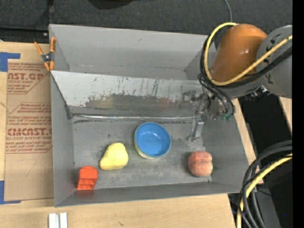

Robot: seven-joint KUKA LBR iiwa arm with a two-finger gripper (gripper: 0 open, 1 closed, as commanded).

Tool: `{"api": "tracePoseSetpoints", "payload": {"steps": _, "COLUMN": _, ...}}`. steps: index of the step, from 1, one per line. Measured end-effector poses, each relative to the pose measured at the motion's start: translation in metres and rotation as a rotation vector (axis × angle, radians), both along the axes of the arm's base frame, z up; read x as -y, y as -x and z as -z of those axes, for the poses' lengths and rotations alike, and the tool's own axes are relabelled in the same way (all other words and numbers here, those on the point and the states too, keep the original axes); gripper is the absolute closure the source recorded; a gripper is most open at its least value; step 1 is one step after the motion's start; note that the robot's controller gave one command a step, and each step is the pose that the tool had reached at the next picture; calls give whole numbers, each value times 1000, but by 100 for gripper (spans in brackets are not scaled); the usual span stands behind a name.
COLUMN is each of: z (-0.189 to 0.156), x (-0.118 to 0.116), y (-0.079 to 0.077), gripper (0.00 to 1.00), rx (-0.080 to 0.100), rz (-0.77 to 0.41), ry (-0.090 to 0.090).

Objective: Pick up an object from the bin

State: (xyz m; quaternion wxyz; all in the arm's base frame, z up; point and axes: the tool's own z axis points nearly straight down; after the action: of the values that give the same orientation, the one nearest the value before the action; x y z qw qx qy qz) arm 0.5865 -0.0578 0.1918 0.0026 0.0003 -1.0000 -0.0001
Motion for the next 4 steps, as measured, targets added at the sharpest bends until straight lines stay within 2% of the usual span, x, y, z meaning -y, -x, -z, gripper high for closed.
{"api": "tracePoseSetpoints", "payload": {"steps": 1, "z": -5, "x": 0, "y": -2, "gripper": 0, "rx": 8, "rz": -1, "ry": 1}}
{"api": "tracePoseSetpoints", "payload": {"steps": 2, "z": 125, "x": -82, "y": 10, "gripper": 0, "rx": -2, "rz": -119, "ry": -3}}
{"api": "tracePoseSetpoints", "payload": {"steps": 3, "z": 48, "x": -64, "y": 3, "gripper": 0, "rx": 12, "rz": -36, "ry": 0}}
{"api": "tracePoseSetpoints", "payload": {"steps": 4, "z": 125, "x": -83, "y": 10, "gripper": 0, "rx": 0, "rz": -119, "ry": -3}}
